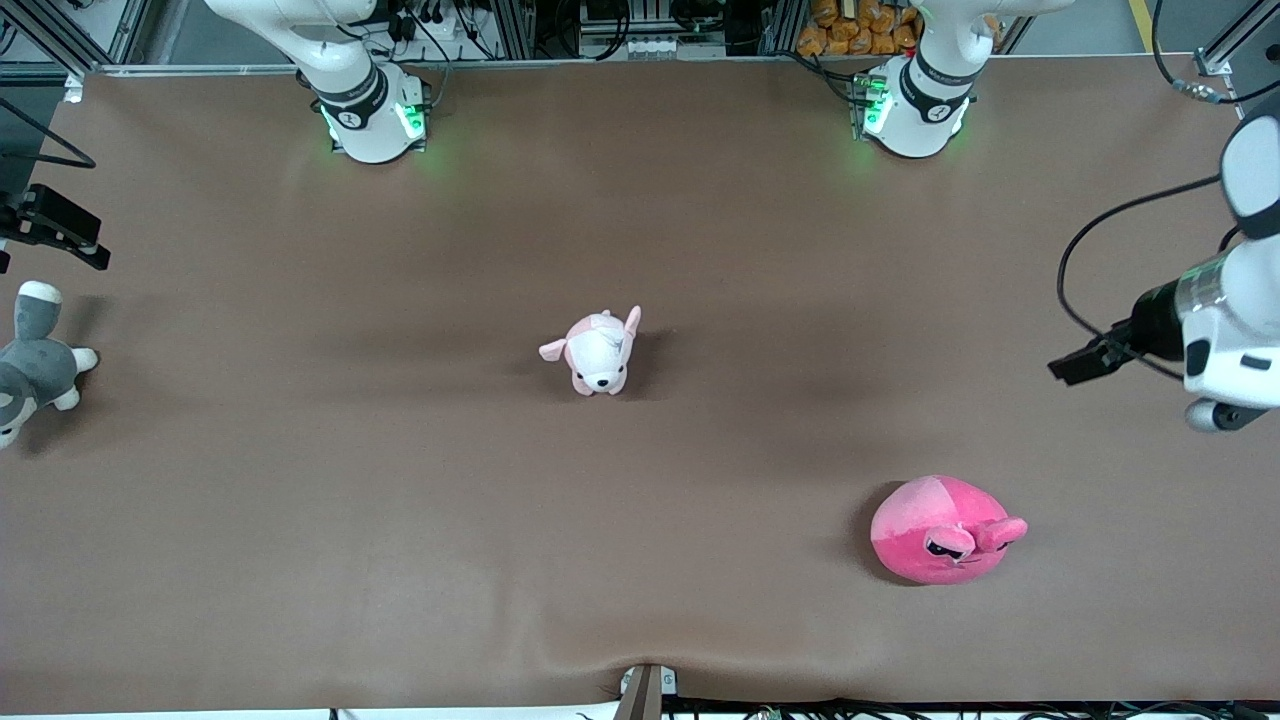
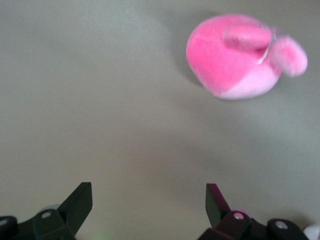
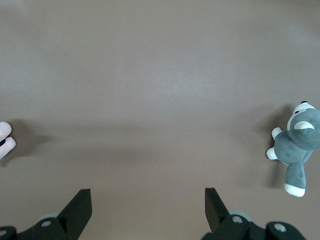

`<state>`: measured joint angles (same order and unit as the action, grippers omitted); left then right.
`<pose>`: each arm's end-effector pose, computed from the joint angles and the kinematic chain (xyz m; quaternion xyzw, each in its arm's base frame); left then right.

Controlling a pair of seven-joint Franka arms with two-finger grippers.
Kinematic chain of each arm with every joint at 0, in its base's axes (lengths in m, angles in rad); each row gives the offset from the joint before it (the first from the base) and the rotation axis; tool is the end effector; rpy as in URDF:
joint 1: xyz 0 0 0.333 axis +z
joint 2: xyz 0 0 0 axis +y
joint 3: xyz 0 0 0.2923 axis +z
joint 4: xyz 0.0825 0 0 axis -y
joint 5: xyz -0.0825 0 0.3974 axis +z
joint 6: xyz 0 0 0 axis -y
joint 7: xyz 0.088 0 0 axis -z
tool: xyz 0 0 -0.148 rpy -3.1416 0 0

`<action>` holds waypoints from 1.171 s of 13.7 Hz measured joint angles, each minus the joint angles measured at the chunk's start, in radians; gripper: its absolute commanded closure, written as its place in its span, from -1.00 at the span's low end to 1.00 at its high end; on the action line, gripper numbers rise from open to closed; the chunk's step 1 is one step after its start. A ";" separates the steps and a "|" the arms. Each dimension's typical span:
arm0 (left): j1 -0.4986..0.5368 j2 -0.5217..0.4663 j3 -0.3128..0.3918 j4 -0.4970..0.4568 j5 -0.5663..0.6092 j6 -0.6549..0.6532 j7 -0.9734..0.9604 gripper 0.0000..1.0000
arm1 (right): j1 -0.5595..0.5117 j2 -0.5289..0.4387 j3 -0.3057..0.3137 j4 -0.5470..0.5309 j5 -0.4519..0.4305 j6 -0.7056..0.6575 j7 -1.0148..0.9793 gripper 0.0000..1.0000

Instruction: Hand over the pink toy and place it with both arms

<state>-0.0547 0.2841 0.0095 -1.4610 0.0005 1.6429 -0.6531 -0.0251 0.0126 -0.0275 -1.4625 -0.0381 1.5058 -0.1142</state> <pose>0.6386 -0.0294 0.4466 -0.9530 -0.2988 0.0474 0.0190 0.5653 -0.0355 0.5992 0.9993 0.0293 0.0137 0.0204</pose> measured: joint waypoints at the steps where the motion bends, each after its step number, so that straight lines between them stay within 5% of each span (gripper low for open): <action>1: -0.002 0.020 0.000 0.001 -0.001 0.023 -0.062 -1.00 | 0.000 0.000 0.000 0.000 0.000 0.000 0.000 -1.00; 11: -0.023 0.212 -0.003 0.006 -0.002 0.367 -0.729 -1.00 | 0.000 0.039 0.000 0.000 -0.001 0.002 0.000 -1.00; 16: -0.021 0.272 -0.001 0.011 -0.002 0.502 -0.897 -1.00 | -0.018 0.120 -0.011 -0.005 -0.039 0.041 0.000 -1.00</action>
<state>-0.0760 0.5561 0.0083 -1.4500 -0.0015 2.1449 -1.5499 -0.0431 0.1326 -0.0386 -1.4678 -0.0774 1.5465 -0.1142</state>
